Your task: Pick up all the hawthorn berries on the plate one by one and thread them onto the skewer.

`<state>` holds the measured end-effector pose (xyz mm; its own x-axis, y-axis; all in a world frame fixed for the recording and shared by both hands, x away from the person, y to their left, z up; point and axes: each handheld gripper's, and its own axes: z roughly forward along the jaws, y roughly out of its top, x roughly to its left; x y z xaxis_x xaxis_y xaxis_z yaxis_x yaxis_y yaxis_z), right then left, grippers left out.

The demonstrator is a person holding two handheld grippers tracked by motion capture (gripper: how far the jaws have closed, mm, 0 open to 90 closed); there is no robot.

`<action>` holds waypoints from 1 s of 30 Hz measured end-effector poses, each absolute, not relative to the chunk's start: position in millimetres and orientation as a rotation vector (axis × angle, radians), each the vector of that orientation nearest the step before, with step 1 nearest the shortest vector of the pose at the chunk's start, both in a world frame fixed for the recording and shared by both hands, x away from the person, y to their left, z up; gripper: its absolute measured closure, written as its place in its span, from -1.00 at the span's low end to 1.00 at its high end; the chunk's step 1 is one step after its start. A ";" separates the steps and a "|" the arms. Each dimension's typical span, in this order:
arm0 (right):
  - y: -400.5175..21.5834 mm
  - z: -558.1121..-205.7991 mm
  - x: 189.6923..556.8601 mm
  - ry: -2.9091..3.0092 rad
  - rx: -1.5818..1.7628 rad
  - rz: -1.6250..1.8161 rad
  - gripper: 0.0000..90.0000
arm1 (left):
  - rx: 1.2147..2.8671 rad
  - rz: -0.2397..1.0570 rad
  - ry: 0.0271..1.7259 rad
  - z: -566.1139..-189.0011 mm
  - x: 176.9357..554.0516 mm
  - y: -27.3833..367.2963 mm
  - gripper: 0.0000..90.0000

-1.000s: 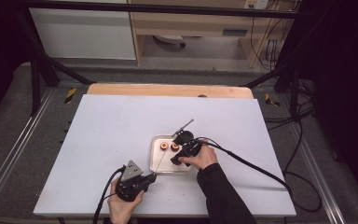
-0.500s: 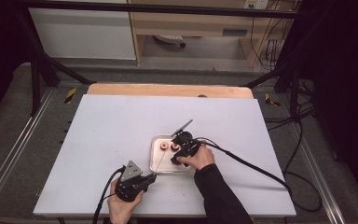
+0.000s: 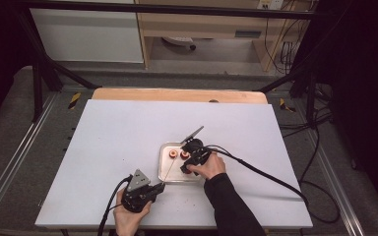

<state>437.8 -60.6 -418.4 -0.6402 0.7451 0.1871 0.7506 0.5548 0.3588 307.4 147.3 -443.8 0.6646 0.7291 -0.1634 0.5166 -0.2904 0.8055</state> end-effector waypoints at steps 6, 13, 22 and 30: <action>-61.2 -417.6 437.3 -2.775 -1.308 -0.645 0.33 | 1.966 0.291 0.971 -444.4 307.4 146.2 0.97; -63.8 -411.0 436.3 -2.771 -1.294 -0.695 0.33 | 1.966 0.290 0.968 -444.5 306.6 146.5 0.97; -82.1 -383.4 427.5 -2.776 -1.322 -0.941 0.33 | 1.961 0.296 0.965 -443.4 303.3 145.3 0.97; -118.6 -365.6 413.4 -2.645 -1.388 -1.412 0.33 | 1.985 0.322 0.954 -441.8 298.4 135.1 0.97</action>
<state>413.4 -118.6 -365.6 -0.6363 0.7371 0.2276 0.5993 0.2866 0.7475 298.4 135.1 -441.8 0.6705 0.7300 -0.1326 0.5008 -0.3134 0.8069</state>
